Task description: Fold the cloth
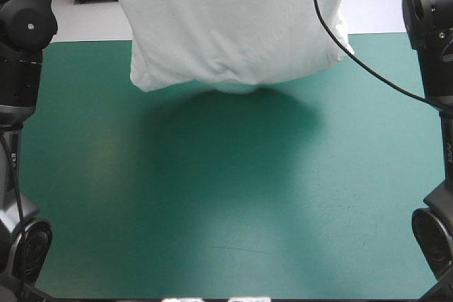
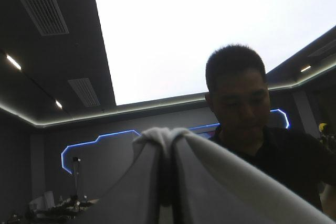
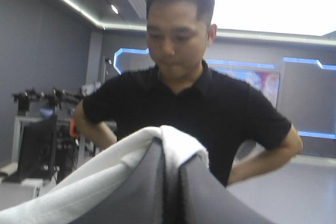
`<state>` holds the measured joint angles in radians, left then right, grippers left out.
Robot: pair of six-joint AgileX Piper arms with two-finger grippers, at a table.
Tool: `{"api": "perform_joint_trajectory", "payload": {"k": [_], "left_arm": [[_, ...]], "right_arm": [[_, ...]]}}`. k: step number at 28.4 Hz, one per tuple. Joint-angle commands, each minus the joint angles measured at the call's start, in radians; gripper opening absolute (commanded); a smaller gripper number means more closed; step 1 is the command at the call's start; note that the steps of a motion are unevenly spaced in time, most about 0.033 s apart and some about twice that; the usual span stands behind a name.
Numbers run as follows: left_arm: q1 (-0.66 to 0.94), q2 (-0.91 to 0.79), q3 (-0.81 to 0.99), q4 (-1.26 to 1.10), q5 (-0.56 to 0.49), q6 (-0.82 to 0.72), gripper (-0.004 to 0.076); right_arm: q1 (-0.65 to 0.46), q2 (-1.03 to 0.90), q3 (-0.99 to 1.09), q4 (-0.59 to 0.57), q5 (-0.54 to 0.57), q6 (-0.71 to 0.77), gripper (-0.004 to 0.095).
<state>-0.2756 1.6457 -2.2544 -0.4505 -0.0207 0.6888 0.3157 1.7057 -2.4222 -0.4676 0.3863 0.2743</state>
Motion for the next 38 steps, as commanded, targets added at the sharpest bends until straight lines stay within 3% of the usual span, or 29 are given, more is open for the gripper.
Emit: {"api": "perform_joint_trajectory", "payload": {"k": [1,2,7,12,15,19,23,27,38], "left_arm": [[-0.001,0.018,-0.026,0.004,0.076,-0.004,-0.0009],[-0.001,0.058,-0.026,0.026,0.165,-0.004,-0.0009],[-0.001,0.147,0.012,0.128,0.35,-0.126,-0.0009],[-0.001,0.165,0.207,0.354,0.413,-0.356,-0.0009],[-0.001,0.165,0.387,0.45,0.47,-0.49,-0.0009],[-0.001,0.165,0.527,0.431,0.549,-0.494,-0.0009],[-0.001,0.158,0.628,0.417,0.635,-0.494,-0.0009],[-0.001,0.111,0.721,0.389,0.651,-0.498,-0.0009],[-0.001,-0.123,1.048,0.335,0.65,-0.517,-0.0009]], "right_arm": [[-0.009,0.018,-0.023,-0.021,0.139,0.007,-0.0017],[-0.028,0.058,-0.023,-0.013,0.209,0.037,-0.0017],[-0.099,0.146,-0.019,0.119,0.359,0.035,-0.0017],[-0.234,0.174,0.11,0.485,0.392,-0.153,-0.0017],[-0.336,0.174,0.314,0.817,0.434,-0.369,-0.0016],[-0.365,0.174,0.502,0.938,0.48,-0.459,-0.0015],[-0.363,0.174,0.614,0.984,0.541,-0.519,-0.0015],[-0.335,0.154,0.707,0.953,0.568,-0.53,-0.0014],[-0.139,0.007,0.987,0.652,0.513,-0.418,-0.0011]]}}
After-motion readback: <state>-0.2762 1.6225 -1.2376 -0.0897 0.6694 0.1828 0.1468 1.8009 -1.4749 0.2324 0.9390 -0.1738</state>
